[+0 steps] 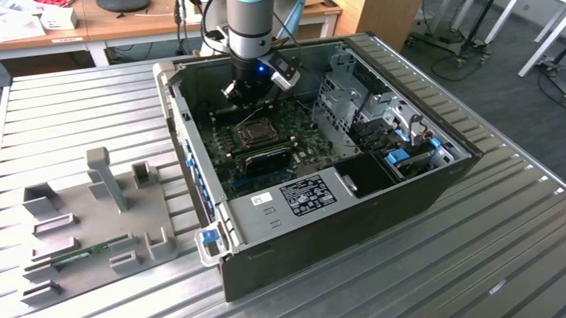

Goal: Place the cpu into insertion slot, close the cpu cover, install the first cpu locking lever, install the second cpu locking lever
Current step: 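Install the first cpu locking lever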

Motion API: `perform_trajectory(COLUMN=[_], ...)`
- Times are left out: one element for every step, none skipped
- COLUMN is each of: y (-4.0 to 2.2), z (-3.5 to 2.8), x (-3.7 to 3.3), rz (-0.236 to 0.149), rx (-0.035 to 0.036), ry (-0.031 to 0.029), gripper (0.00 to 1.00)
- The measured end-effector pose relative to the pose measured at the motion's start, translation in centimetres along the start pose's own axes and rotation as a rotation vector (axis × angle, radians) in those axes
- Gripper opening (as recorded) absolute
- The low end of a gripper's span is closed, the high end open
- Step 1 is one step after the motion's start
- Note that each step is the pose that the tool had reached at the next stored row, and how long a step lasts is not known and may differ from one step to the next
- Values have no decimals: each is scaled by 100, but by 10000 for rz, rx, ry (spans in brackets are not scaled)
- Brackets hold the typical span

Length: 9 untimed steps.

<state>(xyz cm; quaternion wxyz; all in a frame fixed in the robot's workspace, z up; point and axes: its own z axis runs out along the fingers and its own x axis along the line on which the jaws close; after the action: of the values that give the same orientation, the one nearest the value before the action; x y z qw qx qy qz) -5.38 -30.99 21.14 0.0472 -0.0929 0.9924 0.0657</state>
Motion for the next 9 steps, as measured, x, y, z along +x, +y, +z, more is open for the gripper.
perform_trajectory(y=[4, 6, 8, 9, 10, 10, 10, 10, 10], z=[1, 0, 0, 0, 1, 1, 1, 1, -1], x=[0, 0, 0, 1, 0, 0, 1, 1, 1], rz=[1, 2, 5, 8, 11, 12, 12, 11, 11], rx=[-3, -33, -108, -141, -158, -164, -169, -173, -176], ry=[-5, -18, -45, -57, -65, -68, -70, -71, -73], gripper=[10, 10, 10, 10, 10, 10, 10, 10, 10])
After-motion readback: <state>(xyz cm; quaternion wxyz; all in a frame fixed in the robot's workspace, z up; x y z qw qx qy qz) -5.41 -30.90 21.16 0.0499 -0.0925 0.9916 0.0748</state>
